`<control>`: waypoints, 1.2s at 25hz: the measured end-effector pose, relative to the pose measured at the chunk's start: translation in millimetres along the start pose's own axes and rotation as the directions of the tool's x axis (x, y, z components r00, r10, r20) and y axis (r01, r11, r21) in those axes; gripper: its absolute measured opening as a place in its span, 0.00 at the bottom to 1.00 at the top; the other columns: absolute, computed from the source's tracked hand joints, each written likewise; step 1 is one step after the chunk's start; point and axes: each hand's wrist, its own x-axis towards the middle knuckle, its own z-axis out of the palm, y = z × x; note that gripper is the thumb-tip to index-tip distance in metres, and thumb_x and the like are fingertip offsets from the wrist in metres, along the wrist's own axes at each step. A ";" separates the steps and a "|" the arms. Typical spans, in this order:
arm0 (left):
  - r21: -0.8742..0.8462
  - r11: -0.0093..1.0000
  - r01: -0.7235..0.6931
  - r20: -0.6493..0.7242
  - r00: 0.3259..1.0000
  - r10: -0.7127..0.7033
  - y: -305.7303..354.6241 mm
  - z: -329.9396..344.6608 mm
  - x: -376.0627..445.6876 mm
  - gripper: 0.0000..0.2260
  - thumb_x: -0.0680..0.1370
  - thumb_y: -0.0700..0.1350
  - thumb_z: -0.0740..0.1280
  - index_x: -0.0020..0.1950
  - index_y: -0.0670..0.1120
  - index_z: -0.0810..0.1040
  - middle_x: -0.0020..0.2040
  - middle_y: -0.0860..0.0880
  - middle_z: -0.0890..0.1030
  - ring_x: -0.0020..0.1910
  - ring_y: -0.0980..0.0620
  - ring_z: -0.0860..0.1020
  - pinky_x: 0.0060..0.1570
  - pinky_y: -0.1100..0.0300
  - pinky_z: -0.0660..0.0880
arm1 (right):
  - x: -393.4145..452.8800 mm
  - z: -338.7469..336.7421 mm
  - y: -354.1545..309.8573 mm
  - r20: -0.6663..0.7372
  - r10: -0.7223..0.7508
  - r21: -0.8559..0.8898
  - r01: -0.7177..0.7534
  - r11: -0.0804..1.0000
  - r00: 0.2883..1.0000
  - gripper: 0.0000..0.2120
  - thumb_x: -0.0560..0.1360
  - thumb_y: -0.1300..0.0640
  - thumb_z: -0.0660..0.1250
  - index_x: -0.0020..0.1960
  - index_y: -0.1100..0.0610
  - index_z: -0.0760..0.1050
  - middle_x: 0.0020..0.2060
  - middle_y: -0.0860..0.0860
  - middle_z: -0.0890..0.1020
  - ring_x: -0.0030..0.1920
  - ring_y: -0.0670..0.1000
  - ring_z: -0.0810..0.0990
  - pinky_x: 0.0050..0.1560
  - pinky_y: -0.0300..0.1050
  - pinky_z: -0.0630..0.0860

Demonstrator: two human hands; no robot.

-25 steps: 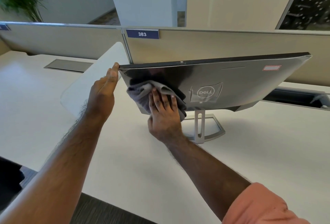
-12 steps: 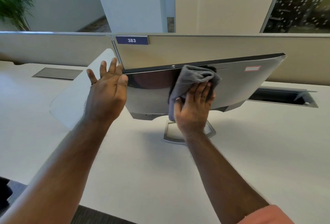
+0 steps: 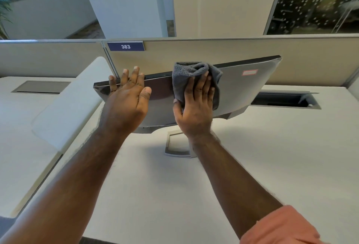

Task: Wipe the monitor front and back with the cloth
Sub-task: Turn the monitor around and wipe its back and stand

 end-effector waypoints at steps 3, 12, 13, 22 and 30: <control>-0.016 1.000 -0.008 0.034 0.999 0.009 8.9 4.0 4.6 0.29 0.80 0.56 0.44 0.79 0.46 0.57 0.80 0.51 0.52 0.79 0.53 0.45 0.73 0.55 0.31 | -3.0 -1.6 29.7 -0.014 0.097 -0.035 -0.098 0.995 0.995 0.32 0.78 0.47 0.57 0.77 0.62 0.58 0.76 0.65 0.58 0.77 0.64 0.55 0.76 0.61 0.52; 0.007 1.000 -0.025 0.082 0.996 0.024 23.7 12.7 10.7 0.31 0.79 0.58 0.42 0.79 0.47 0.54 0.80 0.51 0.49 0.78 0.54 0.43 0.73 0.53 0.30 | 26.8 -40.8 130.9 -0.011 0.626 0.382 -0.576 0.723 0.779 0.32 0.80 0.60 0.56 0.80 0.61 0.45 0.79 0.58 0.46 0.79 0.54 0.48 0.78 0.45 0.48; 0.007 1.000 -0.025 0.087 0.996 0.024 25.1 13.1 11.4 0.31 0.79 0.58 0.41 0.79 0.46 0.54 0.80 0.51 0.49 0.78 0.54 0.43 0.72 0.54 0.30 | 28.1 -39.9 124.1 -0.038 0.624 0.376 -0.567 0.733 0.780 0.32 0.80 0.61 0.57 0.80 0.61 0.47 0.79 0.58 0.49 0.79 0.52 0.49 0.77 0.41 0.47; 0.005 0.999 -0.039 0.111 0.993 0.038 30.5 15.3 16.8 0.31 0.79 0.58 0.42 0.80 0.46 0.52 0.80 0.51 0.48 0.78 0.54 0.42 0.73 0.52 0.31 | -25.3 -3.1 100.6 0.066 0.223 0.076 -0.228 0.971 0.973 0.36 0.76 0.63 0.65 0.79 0.60 0.51 0.79 0.58 0.50 0.79 0.58 0.47 0.78 0.52 0.52; -0.001 0.999 -0.053 0.091 0.994 0.053 19.9 13.0 12.2 0.30 0.79 0.58 0.42 0.80 0.48 0.53 0.80 0.53 0.49 0.78 0.56 0.44 0.72 0.54 0.30 | 14.9 -32.2 100.1 -0.055 0.696 0.411 -0.619 0.670 0.716 0.24 0.80 0.55 0.64 0.75 0.52 0.64 0.68 0.51 0.75 0.68 0.48 0.74 0.72 0.52 0.68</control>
